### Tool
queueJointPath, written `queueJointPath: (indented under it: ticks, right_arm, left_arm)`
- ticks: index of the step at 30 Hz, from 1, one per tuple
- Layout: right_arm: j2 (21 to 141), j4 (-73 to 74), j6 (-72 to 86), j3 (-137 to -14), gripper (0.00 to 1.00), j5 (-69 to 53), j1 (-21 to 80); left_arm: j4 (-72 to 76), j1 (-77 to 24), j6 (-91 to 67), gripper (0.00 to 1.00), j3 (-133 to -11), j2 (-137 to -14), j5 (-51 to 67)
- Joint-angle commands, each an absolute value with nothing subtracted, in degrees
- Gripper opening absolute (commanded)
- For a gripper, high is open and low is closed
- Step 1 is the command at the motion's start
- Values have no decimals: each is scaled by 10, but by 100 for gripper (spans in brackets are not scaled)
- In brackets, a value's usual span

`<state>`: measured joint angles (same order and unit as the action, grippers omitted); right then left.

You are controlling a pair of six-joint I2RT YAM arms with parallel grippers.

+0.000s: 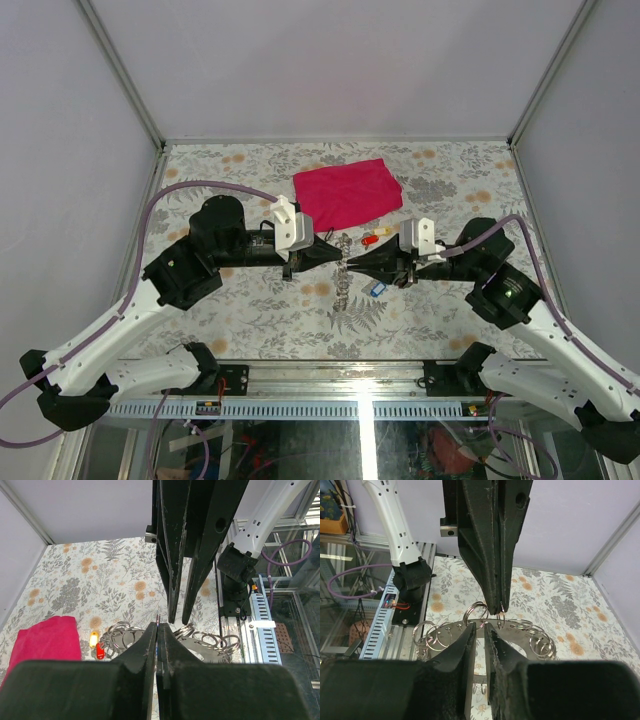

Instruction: Put the keys on the keyring

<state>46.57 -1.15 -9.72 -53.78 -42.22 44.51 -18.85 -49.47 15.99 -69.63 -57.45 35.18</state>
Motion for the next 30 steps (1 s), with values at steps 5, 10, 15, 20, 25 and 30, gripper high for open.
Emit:
queueJointPath:
  ticks: [5,10,15,20,25,30]
  right_arm:
    - [475,-53,-82,-557,21,-451,447]
    - [476,-53,-80,-560,25,-456,447]
    - [476,-60,-75,-568,29,-460,447]
    - [485,-61,-65,-577,28,-482,447]
    - [494,-64,-55,-581,26,-508,447]
    - [502,-63,-42,-583,28,-538,447]
  left_arm:
    - [-142,-497,153,0,-700,-566,353]
    - [-142,-497,152,0,-700,-568,349]
    - [-139,-497,151,0,-700,-568,350]
    - [-138,-497,147,0,-699,-567,348]
    - [-138,-497,144,0,-698,-567,346]
    - [-138,-497,143,0,-697,-566,344]
